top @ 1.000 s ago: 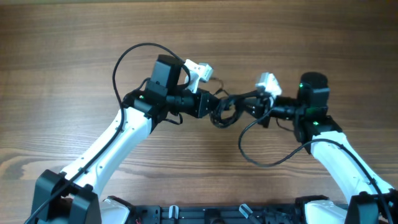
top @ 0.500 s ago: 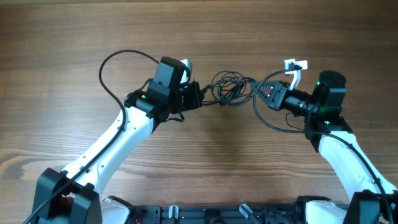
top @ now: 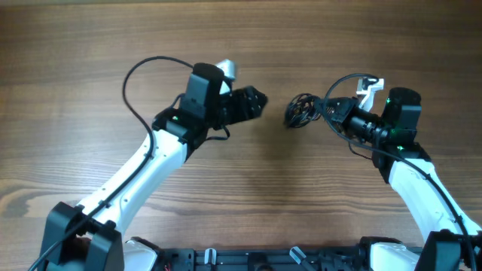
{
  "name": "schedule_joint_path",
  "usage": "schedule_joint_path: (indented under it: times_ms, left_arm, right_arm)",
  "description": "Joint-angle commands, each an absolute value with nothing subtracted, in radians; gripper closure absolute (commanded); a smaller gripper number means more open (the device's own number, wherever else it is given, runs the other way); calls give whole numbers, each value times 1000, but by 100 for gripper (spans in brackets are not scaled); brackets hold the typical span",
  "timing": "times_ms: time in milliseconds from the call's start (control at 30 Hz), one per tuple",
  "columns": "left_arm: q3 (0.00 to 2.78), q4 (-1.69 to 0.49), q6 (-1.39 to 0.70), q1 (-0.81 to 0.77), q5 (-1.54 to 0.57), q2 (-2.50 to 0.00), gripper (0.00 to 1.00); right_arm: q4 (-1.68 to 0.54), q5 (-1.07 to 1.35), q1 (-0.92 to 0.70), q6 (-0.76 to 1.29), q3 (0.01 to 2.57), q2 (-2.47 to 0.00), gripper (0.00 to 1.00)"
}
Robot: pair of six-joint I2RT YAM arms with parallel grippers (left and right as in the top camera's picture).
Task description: Untangle cables
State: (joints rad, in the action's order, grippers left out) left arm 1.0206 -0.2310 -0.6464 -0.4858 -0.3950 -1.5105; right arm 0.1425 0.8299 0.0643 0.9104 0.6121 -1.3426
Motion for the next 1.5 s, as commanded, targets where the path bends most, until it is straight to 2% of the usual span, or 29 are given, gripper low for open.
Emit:
schedule_joint_path:
  times_ms: [0, 67, 167, 233, 333, 533, 667, 800, 933, 1033, 1133, 1233, 1300, 1467]
  left_arm:
    - [1015, -231, -435, -554, -468, -1521, 34]
    - [1015, -246, -232, -620, -439, -1521, 38]
    - [1015, -255, -204, -667, -229, -1521, 42]
    - [1015, -255, -137, -679, -165, -1522, 46]
    - [1014, -267, -13, -679, -166, -1522, 51]
    - [1014, -309, 29, -679, -253, -1522, 62]
    - [1014, -374, 49, -676, -273, -1522, 60]
    - [1014, -376, 49, -677, -401, -1522, 49]
    - [1013, -367, 49, -677, -400, -1535, 50]
    - [1014, -341, 49, -677, -400, -1570, 57]
    - [1014, -279, 49, -677, -400, -1592, 73]
    - [1014, -242, 49, -677, -365, -1594, 96]
    - [1014, -239, 49, -676, -339, -1594, 96]
    - [1014, -239, 44, -644, -339, -1550, 96]
  right_arm:
    - [148, 869, 65, 1084, 628, -1339, 96]
    - [148, 904, 65, 1140, 628, -1339, 96]
    - [149, 962, 65, 1172, 628, -1339, 96]
    - [149, 995, 65, 1182, 628, -1339, 96]
    - [149, 1039, 65, 1190, 628, -1339, 96]
    - [150, 1071, 65, 1215, 628, -1339, 96]
    - [171, 1066, 67, 1223, 628, -1339, 95]
    - [179, 1068, 67, 1235, 628, -1339, 95]
    - [199, 1099, 67, 1269, 628, -1339, 95]
    - [202, 1122, 67, 1287, 628, -1339, 95]
    - [201, 1150, 67, 1286, 628, -1339, 95]
    - [200, 1157, 67, 1282, 628, -1339, 95]
    - [200, 1150, 67, 1280, 628, -1339, 94]
    - [135, 1011, 67, 1186, 628, -1339, 86]
